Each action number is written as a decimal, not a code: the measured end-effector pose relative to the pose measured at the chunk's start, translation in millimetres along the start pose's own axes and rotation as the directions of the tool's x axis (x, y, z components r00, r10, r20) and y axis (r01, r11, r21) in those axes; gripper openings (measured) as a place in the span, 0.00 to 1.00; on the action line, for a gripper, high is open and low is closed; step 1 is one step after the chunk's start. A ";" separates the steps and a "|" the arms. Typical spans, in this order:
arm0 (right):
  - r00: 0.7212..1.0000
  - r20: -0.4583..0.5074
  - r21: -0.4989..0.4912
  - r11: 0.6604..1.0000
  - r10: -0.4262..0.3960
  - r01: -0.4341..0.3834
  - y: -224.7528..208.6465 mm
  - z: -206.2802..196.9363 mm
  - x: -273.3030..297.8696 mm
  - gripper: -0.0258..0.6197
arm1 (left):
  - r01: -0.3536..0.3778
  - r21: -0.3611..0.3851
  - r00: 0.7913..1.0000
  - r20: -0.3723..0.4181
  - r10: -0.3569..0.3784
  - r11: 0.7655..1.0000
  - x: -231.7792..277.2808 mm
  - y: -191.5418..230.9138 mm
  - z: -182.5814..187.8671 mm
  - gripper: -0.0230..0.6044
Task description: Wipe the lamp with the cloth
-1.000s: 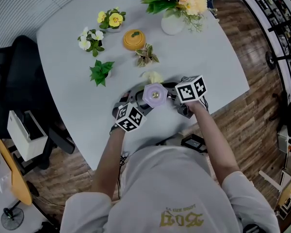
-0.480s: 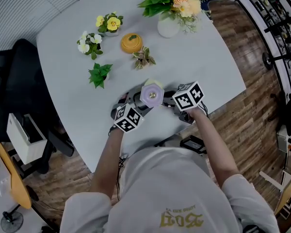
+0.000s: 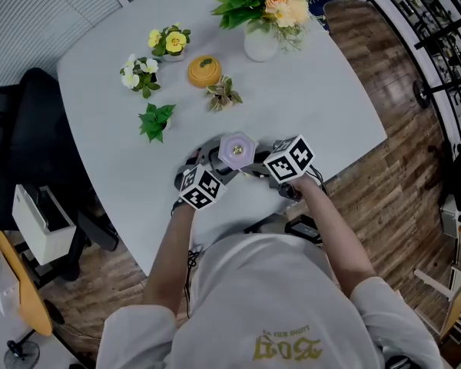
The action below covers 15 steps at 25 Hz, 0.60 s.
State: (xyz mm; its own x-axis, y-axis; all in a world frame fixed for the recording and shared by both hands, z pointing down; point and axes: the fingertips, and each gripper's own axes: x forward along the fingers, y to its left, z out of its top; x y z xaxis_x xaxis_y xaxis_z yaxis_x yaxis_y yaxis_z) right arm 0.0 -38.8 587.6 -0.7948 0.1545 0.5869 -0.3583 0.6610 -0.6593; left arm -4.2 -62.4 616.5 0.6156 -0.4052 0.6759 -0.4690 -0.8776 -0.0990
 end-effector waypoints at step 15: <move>1.000 -0.027 -0.028 1.000 -0.006 0.006 3.0 -3.1 4.4 0.11 | 0.002 -0.001 1.000 0.000 -0.002 1.000 0.3 -0.2 -0.1 0.52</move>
State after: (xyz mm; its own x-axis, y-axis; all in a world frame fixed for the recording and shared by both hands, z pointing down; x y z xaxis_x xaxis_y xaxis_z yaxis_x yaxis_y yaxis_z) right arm -3.0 -33.9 589.8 -0.7792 0.1698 0.6033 -0.3486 0.6825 -0.6424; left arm -3.9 -62.3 616.8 0.6171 -0.4033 0.6757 -0.4681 -0.8784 -0.0967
